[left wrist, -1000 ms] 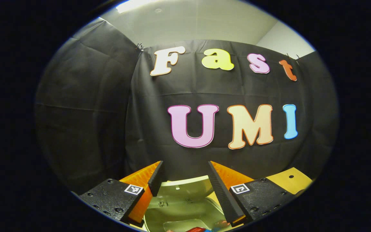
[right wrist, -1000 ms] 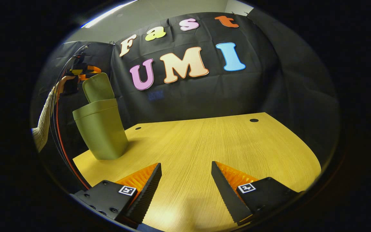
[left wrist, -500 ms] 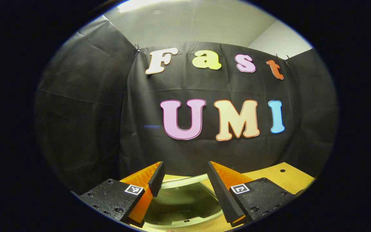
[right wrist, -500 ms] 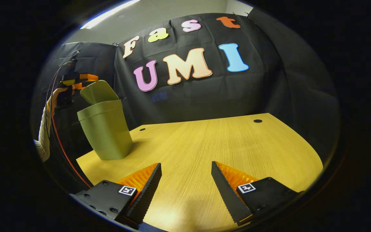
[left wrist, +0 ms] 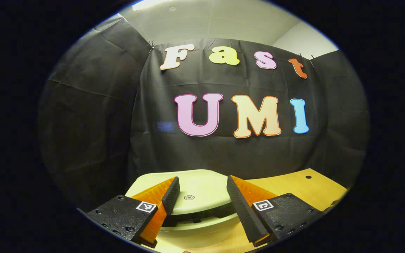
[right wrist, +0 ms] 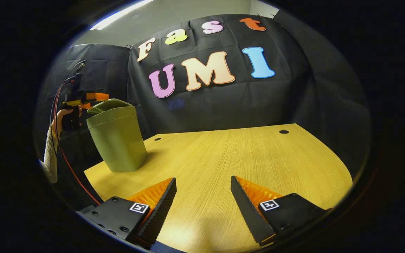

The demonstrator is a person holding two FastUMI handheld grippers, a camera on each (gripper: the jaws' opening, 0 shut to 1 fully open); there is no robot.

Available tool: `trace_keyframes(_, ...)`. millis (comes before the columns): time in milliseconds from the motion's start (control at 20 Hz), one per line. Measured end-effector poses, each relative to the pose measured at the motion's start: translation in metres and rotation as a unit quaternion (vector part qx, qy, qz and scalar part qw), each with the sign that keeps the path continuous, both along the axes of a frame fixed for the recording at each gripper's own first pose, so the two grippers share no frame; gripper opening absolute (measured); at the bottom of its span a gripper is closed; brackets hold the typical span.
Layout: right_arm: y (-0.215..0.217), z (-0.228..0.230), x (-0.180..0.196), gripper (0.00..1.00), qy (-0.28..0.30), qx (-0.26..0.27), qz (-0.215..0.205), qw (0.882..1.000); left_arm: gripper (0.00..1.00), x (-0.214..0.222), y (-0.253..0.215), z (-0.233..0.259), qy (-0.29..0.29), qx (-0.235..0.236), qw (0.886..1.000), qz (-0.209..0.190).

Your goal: Press the lid of the desktop garbage bin to open it, pick up the crumpled paper on the desktop and throw it into the bin, then pick up the pop can on the desktop and drop it into the bin, and finally close the garbage bin lid.

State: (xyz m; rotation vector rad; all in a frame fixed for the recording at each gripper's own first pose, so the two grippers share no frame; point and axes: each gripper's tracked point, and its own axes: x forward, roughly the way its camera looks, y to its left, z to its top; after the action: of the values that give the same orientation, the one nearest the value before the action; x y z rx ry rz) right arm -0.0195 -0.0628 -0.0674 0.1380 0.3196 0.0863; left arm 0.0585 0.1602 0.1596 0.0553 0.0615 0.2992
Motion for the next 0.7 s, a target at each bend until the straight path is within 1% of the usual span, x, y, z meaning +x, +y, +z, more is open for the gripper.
trace_keyframes(50, -0.001, -0.002, -0.001, 0.98, 0.000, 0.000, -0.002, 1.000, 0.89, 0.000, 0.000, -0.004, 0.002, 0.002, 1.000, 0.002)
trace_keyframes(100, 0.000, -0.002, -0.001, 0.98, 0.001, -0.002, -0.001, 1.000, 0.89, -0.001, -0.001, -0.008, 0.002, 0.004, 1.000, 0.003)
trace_keyframes(150, 0.001, -0.004, -0.001, 0.98, 0.002, -0.004, 0.000, 1.000, 0.84, 0.000, -0.001, -0.010, 0.003, 0.004, 1.000, 0.004)
trace_keyframes(250, 0.004, -0.006, -0.001, 0.98, 0.004, -0.005, 0.004, 1.000, 0.84, -0.002, -0.001, -0.014, 0.003, 0.003, 1.000, 0.007)
trace_keyframes(300, 0.005, -0.006, -0.001, 0.98, 0.005, -0.005, 0.006, 1.000, 0.89, -0.002, -0.001, -0.016, 0.005, 0.002, 1.000, 0.007)
trace_keyframes(350, 0.006, -0.007, 0.000, 0.98, 0.005, -0.006, 0.008, 1.000, 0.89, -0.002, -0.002, -0.018, 0.006, 0.001, 1.000, 0.008)
trace_keyframes(400, 0.007, -0.008, 0.001, 0.98, 0.005, -0.009, 0.009, 1.000, 0.85, -0.002, -0.002, -0.021, 0.010, 0.002, 1.000, 0.007)
trace_keyframes(450, 0.006, -0.009, 0.001, 0.98, 0.004, -0.013, 0.009, 1.000, 0.89, -0.001, -0.003, -0.024, 0.013, 0.002, 1.000, 0.007)
trace_keyframes(500, 0.006, -0.009, 0.002, 0.98, 0.004, -0.016, 0.010, 1.000, 0.85, -0.003, -0.003, -0.027, 0.020, 0.002, 1.000, 0.008)
trace_keyframes(550, 0.007, -0.010, 0.002, 0.98, 0.004, -0.017, 0.011, 1.000, 0.88, -0.002, -0.002, -0.025, 0.010, 0.006, 1.000, 0.009)
trace_keyframes(600, 0.008, -0.010, 0.003, 0.98, 0.005, -0.017, 0.012, 1.000, 0.86, -0.001, -0.004, -0.026, 0.009, 0.005, 1.000, 0.009)
trace_keyframes(650, 0.008, -0.011, 0.004, 0.98, 0.005, -0.015, 0.014, 1.000, 0.88, 0.000, -0.004, -0.028, 0.011, 0.007, 1.000, 0.009)
trace_keyframes(700, 0.008, -0.012, 0.004, 0.98, 0.006, -0.014, 0.014, 1.000, 0.88, -0.001, -0.003, -0.029, 0.006, 0.014, 1.000, 0.008)
